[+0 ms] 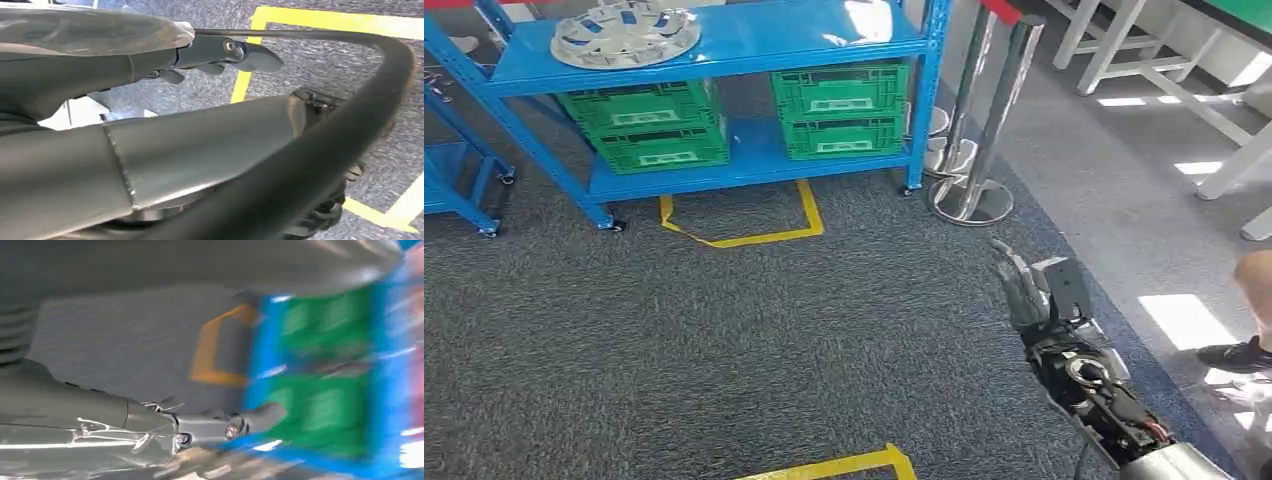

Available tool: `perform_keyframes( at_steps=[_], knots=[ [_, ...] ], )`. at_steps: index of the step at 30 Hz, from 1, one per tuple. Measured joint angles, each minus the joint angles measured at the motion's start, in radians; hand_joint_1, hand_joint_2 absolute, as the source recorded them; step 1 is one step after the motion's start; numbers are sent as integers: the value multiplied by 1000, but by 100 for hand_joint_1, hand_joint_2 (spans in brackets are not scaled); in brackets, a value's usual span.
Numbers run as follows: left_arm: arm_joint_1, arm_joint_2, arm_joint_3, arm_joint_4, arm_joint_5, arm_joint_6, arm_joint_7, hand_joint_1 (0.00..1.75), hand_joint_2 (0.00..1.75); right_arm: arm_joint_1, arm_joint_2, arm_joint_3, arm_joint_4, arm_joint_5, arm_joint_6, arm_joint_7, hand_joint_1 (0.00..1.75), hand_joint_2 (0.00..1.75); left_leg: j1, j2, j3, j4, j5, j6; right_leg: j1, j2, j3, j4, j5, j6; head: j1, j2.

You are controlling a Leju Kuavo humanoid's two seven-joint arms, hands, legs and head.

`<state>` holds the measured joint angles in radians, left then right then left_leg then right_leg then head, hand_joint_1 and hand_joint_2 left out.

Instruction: Take the parts from the cabinet and place them on the table.

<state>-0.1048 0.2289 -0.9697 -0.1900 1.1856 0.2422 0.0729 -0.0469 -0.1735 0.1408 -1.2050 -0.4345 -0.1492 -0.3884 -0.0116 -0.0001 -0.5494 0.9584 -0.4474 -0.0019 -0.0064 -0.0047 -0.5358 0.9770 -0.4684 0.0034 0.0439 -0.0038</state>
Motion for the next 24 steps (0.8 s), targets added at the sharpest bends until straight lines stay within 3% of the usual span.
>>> perform_keyframes(
  at_steps=[5,9,11,12,17,24],
  knots=[
    [2,-1,-3,0,-10,-8,10,0,0,-2,-7,-24,409,43,-13,165,0,175,0,-8,0,0,0,1,-1,-6,3,-1,-2,3,0,0],
    [4,-1,-3,0,-10,-10,10,0,0,6,-5,-23,604,50,-16,186,0,175,0,-6,1,0,-2,3,-1,-3,1,-1,-3,3,0,0],
    [3,-1,-3,0,-12,-11,10,0,0,4,-5,-23,670,47,-11,227,0,175,0,-5,2,0,-2,3,0,-3,2,-1,-4,3,-1,0],
    [3,-1,-4,0,-13,-11,10,0,0,4,-4,-23,705,42,-6,261,0,0,0,-5,2,-1,-2,3,0,-3,2,-1,-4,2,0,0],
    [2,0,-4,0,-24,-13,10,0,0,5,17,-21,817,48,-23,386,0,0,0,-5,3,-3,-2,3,0,-3,2,-1,-4,3,0,0],
    [2,0,-5,0,-26,-13,7,0,0,2,36,-17,904,72,-35,445,0,0,0,-5,4,-3,-2,3,0,-3,4,-1,-4,3,0,0]
  ],
)
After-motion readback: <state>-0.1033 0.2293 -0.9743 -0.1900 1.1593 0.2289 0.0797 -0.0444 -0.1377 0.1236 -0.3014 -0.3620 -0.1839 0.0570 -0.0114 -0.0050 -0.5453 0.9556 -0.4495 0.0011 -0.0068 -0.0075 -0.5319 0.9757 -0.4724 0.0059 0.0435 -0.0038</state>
